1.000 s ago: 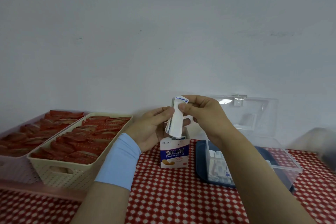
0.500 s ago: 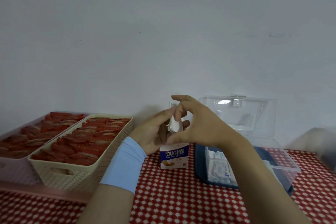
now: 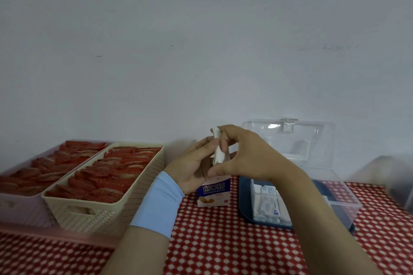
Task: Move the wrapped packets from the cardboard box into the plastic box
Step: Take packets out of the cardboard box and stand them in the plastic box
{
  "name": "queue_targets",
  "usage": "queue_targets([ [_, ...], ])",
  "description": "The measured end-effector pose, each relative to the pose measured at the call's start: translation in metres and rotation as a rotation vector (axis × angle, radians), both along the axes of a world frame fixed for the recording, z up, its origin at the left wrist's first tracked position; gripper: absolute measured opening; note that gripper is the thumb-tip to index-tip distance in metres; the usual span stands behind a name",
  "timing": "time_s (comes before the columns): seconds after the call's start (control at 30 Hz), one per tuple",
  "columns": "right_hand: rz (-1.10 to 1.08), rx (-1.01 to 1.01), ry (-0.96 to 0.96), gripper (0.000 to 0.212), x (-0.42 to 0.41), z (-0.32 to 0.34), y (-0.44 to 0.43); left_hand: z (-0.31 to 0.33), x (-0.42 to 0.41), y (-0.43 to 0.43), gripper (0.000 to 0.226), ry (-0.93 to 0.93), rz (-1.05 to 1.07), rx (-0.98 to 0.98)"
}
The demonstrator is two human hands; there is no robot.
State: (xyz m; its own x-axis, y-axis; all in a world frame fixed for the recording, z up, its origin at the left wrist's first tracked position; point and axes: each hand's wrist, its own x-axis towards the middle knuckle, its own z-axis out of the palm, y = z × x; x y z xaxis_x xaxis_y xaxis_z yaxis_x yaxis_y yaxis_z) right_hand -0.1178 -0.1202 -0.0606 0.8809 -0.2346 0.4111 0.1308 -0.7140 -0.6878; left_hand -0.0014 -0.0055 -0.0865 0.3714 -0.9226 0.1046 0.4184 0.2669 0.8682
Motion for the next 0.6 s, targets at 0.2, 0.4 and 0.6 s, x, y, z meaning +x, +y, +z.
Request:
queue_targets([
  [0.2, 0.049, 0.314, -0.047, 0.016, -0.003, 0.002, -0.011, -0.004, -0.003, -0.001, 0.036, -0.014, -0.054, 0.006],
  [0.4, -0.001, 0.308, 0.108, 0.015, -0.017, 0.004, -0.025, -0.005, -0.011, 0.005, 0.044, -0.109, -0.118, 0.078],
  [0.6, -0.069, 0.226, 0.158, 0.009, -0.035, 0.013, -0.034, 0.004, -0.023, 0.001, 0.031, -0.326, -0.033, 0.262],
])
